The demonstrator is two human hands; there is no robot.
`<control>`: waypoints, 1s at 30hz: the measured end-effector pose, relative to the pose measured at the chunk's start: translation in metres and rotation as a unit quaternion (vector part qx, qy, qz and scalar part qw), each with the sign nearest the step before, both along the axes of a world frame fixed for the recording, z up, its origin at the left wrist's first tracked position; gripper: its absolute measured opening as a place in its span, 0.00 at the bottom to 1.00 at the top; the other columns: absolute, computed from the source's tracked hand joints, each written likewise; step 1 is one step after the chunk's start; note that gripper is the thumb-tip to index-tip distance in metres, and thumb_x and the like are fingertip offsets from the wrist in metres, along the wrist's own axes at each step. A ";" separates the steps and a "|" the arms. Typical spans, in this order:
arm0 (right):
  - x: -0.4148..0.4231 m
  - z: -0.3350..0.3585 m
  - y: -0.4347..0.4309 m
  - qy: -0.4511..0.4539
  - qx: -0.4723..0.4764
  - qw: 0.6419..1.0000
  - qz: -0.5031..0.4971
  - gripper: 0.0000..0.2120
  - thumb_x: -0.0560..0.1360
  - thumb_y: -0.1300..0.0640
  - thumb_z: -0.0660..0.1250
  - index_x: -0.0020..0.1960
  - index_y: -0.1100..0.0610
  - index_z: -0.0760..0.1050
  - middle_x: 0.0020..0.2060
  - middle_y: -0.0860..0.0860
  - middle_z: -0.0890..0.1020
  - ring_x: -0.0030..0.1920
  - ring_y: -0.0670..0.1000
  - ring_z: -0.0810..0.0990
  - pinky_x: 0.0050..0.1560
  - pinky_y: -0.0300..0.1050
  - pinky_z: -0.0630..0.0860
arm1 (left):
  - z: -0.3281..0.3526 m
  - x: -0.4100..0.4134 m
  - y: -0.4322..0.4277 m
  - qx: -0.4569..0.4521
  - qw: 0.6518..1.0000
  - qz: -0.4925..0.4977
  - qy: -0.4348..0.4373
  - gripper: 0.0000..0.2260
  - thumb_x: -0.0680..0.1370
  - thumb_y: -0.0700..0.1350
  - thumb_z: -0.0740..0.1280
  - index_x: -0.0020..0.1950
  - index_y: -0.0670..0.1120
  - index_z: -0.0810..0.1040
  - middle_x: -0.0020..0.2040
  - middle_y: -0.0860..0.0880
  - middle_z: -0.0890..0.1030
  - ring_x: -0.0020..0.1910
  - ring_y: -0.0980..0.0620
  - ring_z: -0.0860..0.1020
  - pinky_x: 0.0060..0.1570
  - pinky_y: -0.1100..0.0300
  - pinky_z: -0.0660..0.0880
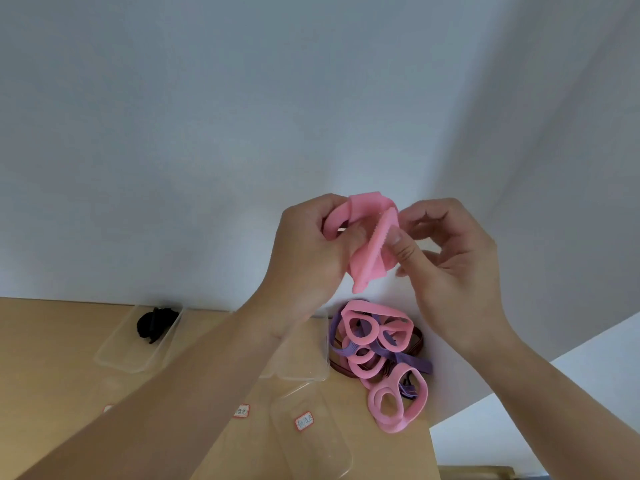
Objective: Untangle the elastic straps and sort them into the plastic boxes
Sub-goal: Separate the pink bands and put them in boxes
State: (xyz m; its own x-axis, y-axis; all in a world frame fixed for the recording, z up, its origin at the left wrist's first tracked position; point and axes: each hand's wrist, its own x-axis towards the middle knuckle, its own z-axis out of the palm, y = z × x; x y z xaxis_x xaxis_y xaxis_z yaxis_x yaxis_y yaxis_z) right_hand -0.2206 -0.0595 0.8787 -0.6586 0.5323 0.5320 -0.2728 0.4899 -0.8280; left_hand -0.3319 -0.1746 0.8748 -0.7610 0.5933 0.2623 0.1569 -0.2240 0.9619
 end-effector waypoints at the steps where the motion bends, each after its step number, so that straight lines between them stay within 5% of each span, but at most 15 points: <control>1: -0.001 0.000 -0.001 -0.006 0.009 1.000 -0.005 0.05 0.75 0.54 0.73 0.49 0.47 0.79 0.47 0.49 0.82 0.47 0.51 0.82 0.36 0.47 0.79 | 0.000 0.003 0.000 0.004 1.000 0.004 0.016 0.08 0.78 0.36 0.73 0.54 0.45 0.86 0.48 0.47 0.87 0.49 0.45 0.86 0.51 0.40 0.83; 4: 0.000 0.000 -0.002 -0.031 0.008 0.999 -0.017 0.08 0.75 0.57 0.75 0.50 0.46 0.80 0.55 0.49 0.79 0.55 0.48 0.81 0.39 0.39 0.79 | 0.000 0.006 -0.002 0.031 0.999 -0.004 0.006 0.09 0.77 0.35 0.73 0.54 0.46 0.87 0.49 0.48 0.87 0.51 0.44 0.85 0.52 0.43 0.83; 10: 0.002 0.007 -0.005 -0.055 -0.035 0.997 -0.035 0.09 0.73 0.61 0.76 0.43 0.49 0.79 0.42 0.44 0.85 0.41 0.48 0.85 0.36 0.57 0.83 | -0.001 0.011 -0.006 0.045 0.988 -0.098 -0.107 0.10 0.78 0.37 0.70 0.59 0.42 0.85 0.56 0.39 0.85 0.54 0.40 0.84 0.51 0.48 0.82; 14: 0.002 0.005 -0.008 -0.043 -0.024 0.994 -0.097 0.10 0.71 0.60 0.77 0.39 0.48 0.79 0.38 0.44 0.85 0.41 0.48 0.85 0.39 0.58 0.83 | 0.002 0.012 -0.012 0.092 0.947 -0.225 -0.212 0.19 0.79 0.46 0.65 0.65 0.37 0.80 0.64 0.35 0.81 0.66 0.37 0.78 0.61 0.45 0.80; 18: 0.001 0.002 -0.009 -0.054 -0.010 0.992 -0.118 0.11 0.71 0.60 0.76 0.38 0.46 0.78 0.36 0.41 0.85 0.39 0.44 0.84 0.40 0.51 0.83 | -0.008 0.015 -0.011 0.029 0.982 -0.175 -0.069 0.23 0.74 0.39 0.72 0.69 0.49 0.76 0.61 0.44 0.83 0.58 0.47 0.83 0.57 0.51 0.80; 21: 0.002 -0.001 -0.008 -0.062 -0.008 0.993 -0.098 0.09 0.73 0.59 0.75 0.42 0.47 0.78 0.40 0.40 0.85 0.40 0.45 0.85 0.38 0.46 0.83 | -0.013 0.011 -0.013 0.038 0.984 -0.141 -0.098 0.26 0.75 0.41 0.70 0.73 0.53 0.72 0.62 0.45 0.83 0.60 0.47 0.83 0.60 0.50 0.80; 25: 0.004 -0.008 -0.012 -0.039 0.000 0.997 -0.068 0.06 0.77 0.54 0.74 0.49 0.47 0.77 0.44 0.42 0.86 0.38 0.45 0.86 0.34 0.39 0.80 | -0.013 0.008 -0.016 0.065 0.976 -0.153 -0.142 0.21 0.78 0.43 0.68 0.72 0.45 0.75 0.63 0.42 0.83 0.63 0.41 0.82 0.60 0.39 0.79; 30: 0.003 -0.021 -0.017 -0.026 0.137 0.982 -0.124 0.06 0.81 0.53 0.67 0.54 0.45 0.71 0.38 0.32 0.82 0.40 0.37 0.83 0.35 0.27 0.74 | -0.017 0.014 -0.014 0.090 0.967 -0.161 -0.176 0.13 0.83 0.42 0.65 0.66 0.41 0.79 0.63 0.41 0.83 0.62 0.43 0.82 0.52 0.49 0.82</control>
State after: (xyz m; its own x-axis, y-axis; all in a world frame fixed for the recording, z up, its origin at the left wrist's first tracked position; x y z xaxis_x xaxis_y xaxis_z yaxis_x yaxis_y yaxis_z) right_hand -0.2172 -0.0763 0.8581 -0.5563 0.5221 0.6465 -0.0773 0.7421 -0.6659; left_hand -0.3181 -0.1886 0.8577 -0.6058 0.7827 0.1426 -0.2779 -0.3761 0.8839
